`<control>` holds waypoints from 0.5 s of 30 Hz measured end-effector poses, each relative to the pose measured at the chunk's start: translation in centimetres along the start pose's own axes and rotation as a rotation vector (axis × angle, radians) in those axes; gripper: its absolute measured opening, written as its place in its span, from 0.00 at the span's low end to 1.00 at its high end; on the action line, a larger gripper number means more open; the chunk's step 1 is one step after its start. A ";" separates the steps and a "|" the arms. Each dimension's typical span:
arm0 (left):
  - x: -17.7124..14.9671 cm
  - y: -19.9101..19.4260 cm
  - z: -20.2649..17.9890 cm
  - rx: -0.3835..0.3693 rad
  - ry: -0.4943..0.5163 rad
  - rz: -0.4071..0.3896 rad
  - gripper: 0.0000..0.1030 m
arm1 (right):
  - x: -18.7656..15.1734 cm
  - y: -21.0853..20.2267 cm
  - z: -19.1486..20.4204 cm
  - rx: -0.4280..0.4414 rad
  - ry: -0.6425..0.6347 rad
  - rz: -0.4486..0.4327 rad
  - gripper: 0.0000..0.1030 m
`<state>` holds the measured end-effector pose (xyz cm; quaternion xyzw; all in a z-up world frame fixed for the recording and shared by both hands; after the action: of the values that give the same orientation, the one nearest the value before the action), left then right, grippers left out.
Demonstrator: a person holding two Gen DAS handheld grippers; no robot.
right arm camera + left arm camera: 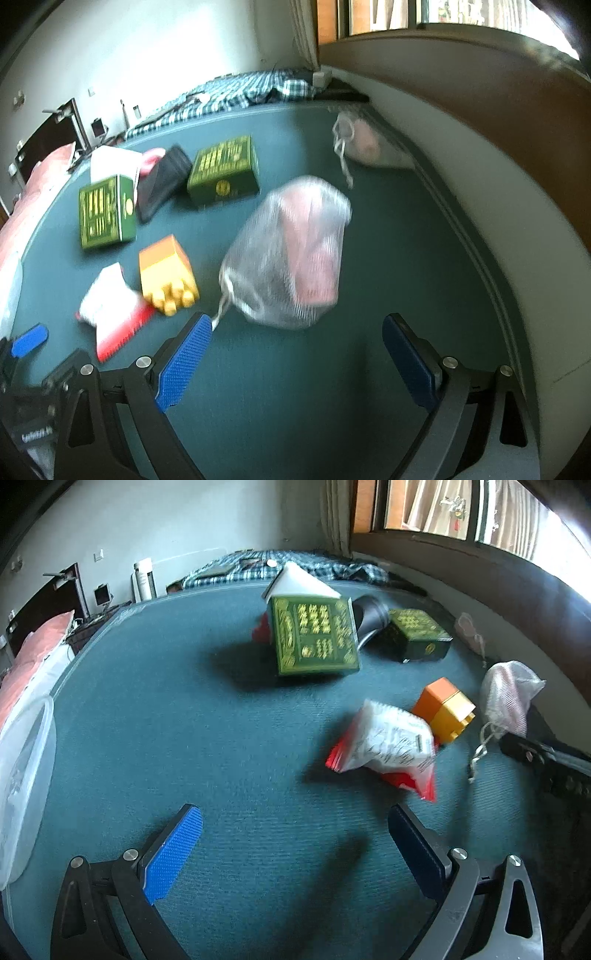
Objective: Organize objects
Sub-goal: 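Move the left tool toward the white-red snack bag while the right tool approaches the mesh bag, then close the right tool on the mesh bag while the left tool grasps the snack bag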
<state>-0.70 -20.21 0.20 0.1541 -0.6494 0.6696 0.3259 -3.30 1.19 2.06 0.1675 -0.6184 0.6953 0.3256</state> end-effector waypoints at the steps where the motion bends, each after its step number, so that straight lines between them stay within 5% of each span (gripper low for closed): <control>1: 0.2 -0.3 0.0 0.003 0.006 -0.011 0.99 | 0.4 -0.1 0.1 0.002 0.003 -0.009 0.91; 15: 3.9 0.9 -2.9 -0.071 0.106 -0.034 0.97 | 1.7 3.5 1.5 -0.033 -0.014 -0.027 0.62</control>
<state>-3.56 -16.47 1.65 0.1177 -0.6517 0.6479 0.3765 -7.11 0.07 0.83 0.1752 -0.6296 0.6796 0.3333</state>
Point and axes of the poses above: each gripper's, at about its wrist camera, not at the fingertips, and y roughly the way its jaws point, z to its left, x to its top, the point moved 1 cm from there along y, roughly the way its jaws point, and after that the axes turned 13 degrees about y, right-handed, at the moved point
